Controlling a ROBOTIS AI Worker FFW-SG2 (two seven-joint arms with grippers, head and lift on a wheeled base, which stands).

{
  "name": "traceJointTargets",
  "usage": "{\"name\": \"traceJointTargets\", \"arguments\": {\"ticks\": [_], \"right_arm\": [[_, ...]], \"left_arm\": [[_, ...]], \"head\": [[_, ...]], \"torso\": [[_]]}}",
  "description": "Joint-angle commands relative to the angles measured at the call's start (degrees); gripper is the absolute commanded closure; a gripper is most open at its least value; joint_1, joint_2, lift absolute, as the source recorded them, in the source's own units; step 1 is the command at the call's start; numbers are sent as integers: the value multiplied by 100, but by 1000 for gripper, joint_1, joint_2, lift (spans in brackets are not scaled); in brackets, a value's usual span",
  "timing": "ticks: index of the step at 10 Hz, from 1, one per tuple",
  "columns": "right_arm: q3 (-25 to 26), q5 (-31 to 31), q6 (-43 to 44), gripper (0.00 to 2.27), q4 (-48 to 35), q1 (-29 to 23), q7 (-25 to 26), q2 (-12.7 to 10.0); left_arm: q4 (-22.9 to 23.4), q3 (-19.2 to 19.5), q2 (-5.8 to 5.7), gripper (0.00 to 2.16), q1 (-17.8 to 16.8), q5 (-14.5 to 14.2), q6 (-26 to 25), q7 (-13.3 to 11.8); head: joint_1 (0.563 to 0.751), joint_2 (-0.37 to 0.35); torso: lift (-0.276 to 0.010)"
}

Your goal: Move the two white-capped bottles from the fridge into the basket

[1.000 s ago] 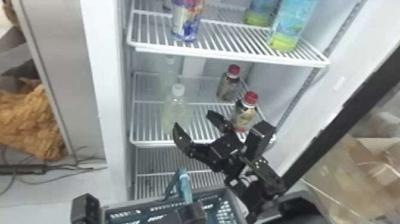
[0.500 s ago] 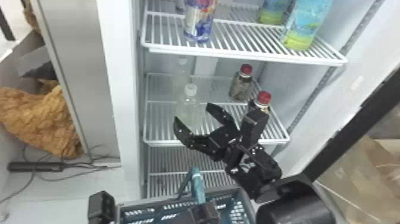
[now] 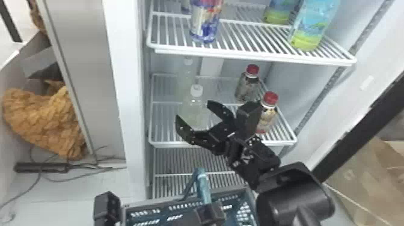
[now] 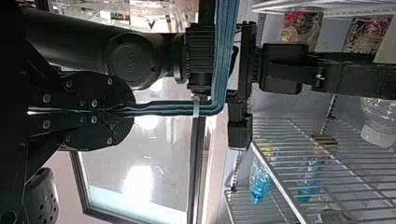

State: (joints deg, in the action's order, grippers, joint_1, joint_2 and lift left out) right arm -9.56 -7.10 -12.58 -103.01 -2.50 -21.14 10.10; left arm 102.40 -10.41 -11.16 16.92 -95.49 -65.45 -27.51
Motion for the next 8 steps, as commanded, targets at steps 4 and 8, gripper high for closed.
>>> {"name": "traceJointTargets", "arguments": {"ticks": [4, 8], "right_arm": [[-61, -135, -63, 845, 141, 124, 4, 1], [99, -181, 64, 845, -238, -45, -4, 36]], "left_arm": [[5, 1, 0, 1119, -4, -2, 7, 9], [-9, 1, -9, 1119, -18, -2, 21, 9]], "head": [[695, -194], [695, -197]], "torso": [[-260], [-260]]}}
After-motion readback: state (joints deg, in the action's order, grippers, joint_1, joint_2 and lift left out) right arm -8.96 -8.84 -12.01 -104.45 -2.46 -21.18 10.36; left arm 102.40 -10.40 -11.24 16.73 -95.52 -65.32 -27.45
